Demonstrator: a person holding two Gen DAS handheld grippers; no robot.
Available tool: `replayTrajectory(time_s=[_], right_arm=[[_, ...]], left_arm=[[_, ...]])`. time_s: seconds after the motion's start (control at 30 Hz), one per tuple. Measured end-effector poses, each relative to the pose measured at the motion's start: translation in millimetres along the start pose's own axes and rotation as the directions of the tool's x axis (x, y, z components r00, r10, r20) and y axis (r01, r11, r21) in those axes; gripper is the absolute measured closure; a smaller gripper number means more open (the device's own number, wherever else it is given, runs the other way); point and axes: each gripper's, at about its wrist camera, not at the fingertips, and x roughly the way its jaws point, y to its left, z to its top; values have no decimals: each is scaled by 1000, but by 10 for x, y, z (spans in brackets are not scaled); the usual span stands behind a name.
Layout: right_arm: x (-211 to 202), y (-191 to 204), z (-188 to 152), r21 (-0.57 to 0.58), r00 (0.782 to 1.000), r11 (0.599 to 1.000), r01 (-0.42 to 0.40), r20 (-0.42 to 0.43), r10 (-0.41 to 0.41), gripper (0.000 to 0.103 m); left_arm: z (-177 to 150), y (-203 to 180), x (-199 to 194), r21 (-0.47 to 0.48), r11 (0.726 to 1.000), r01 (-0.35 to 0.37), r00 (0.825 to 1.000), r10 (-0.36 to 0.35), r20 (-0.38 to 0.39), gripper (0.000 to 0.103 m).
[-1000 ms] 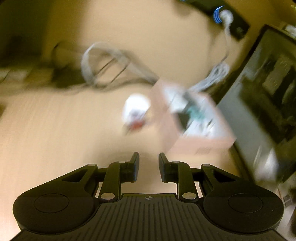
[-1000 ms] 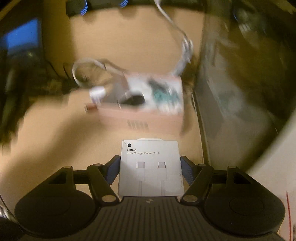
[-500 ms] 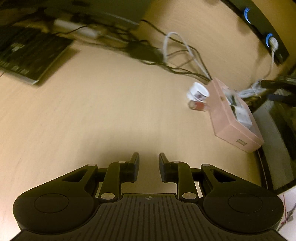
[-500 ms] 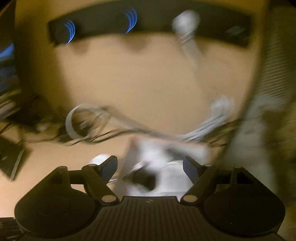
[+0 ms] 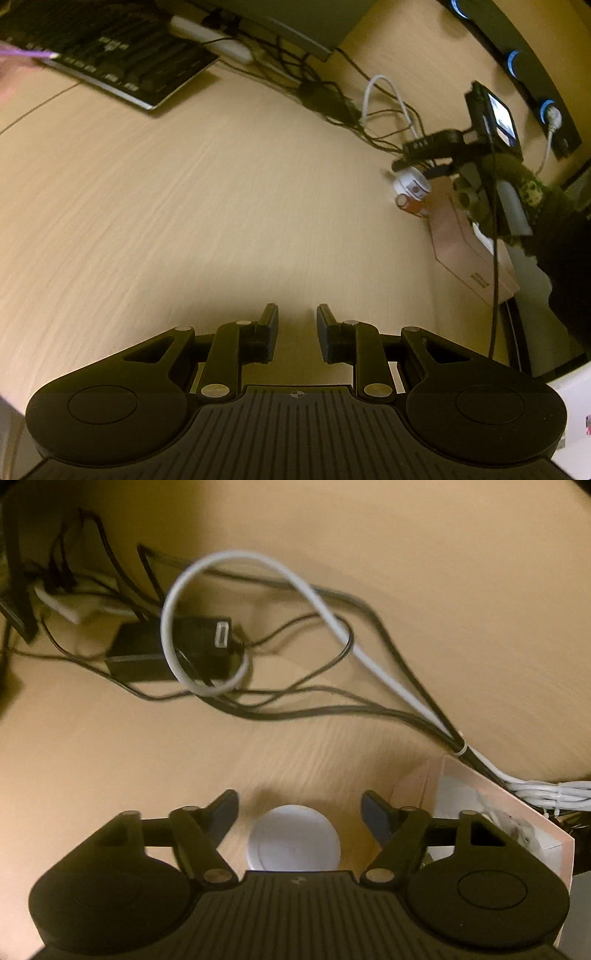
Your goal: Organize rigid objects
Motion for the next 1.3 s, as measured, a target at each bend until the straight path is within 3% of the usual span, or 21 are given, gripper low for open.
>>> replayTrajectory(time_s=[0.07, 0.2, 0.27, 0.33, 0.4, 0.5, 0.57, 0.67, 0.77, 0.93, 1.07, 1.2, 1.3], right_arm=[[9, 28, -54, 8, 999, 1000, -24, -22, 24, 45], [-114, 183, -248, 2, 991, 991, -131, -22, 131, 48], [-228, 281, -382, -7, 975, 975, -221, -35, 220, 48], [-351, 346, -524, -24, 938, 938, -346, -38, 345, 48], [-568, 340, -691, -12, 922, 922, -386, 12, 386, 47], [-936, 218, -1060, 53, 945, 959, -280, 191, 265, 37], [-1082, 129, -1384, 126, 952, 968, -215, 249, 179, 37], [-1169, 3, -1759, 169, 970, 975, -145, 219, 106, 37], [-1251, -140, -2071, 181, 982, 979, -92, 180, 59, 37], [-1380, -309, -2499, 209, 986, 978, -5, 162, -29, 37], [-1507, -417, -2794, 262, 984, 965, 13, 168, -59, 37], [-1545, -502, -2997, 314, 986, 949, 16, 151, -66, 37], [-1570, -518, -3090, 335, 987, 942, 28, 139, -79, 37]], left_arm=[[-1, 28, -2, -8, 1000, -4, 1000, 4, 2, 78], [74, -49, 91, 20, 999, 28, 1000, -28, -4, 78], [113, -133, 174, 52, 997, 48, 999, -48, -17, 78], [137, -219, 238, 82, 994, 66, 998, -63, -30, 78], [146, -296, 280, 105, 991, 84, 996, -80, -38, 78], [158, -469, 304, 169, 981, 92, 996, -89, -23, 78], [203, -700, 328, 288, 950, 118, 993, -119, -13, 78], [348, -1064, 477, 436, 886, 160, 986, -163, -32, 78], [567, -1417, 797, 510, 841, 182, 983, -168, -74, 78], [834, -1859, 1421, 527, 825, 206, 976, -133, -172, 78], [888, -2069, 1869, 581, 804, 128, 981, -15, -195, 78], [877, -2125, 2141, 596, 792, 131, 966, 33, -256, 78], [877, -2177, 2203, 619, 776, 122, 971, 36, -235, 79]])
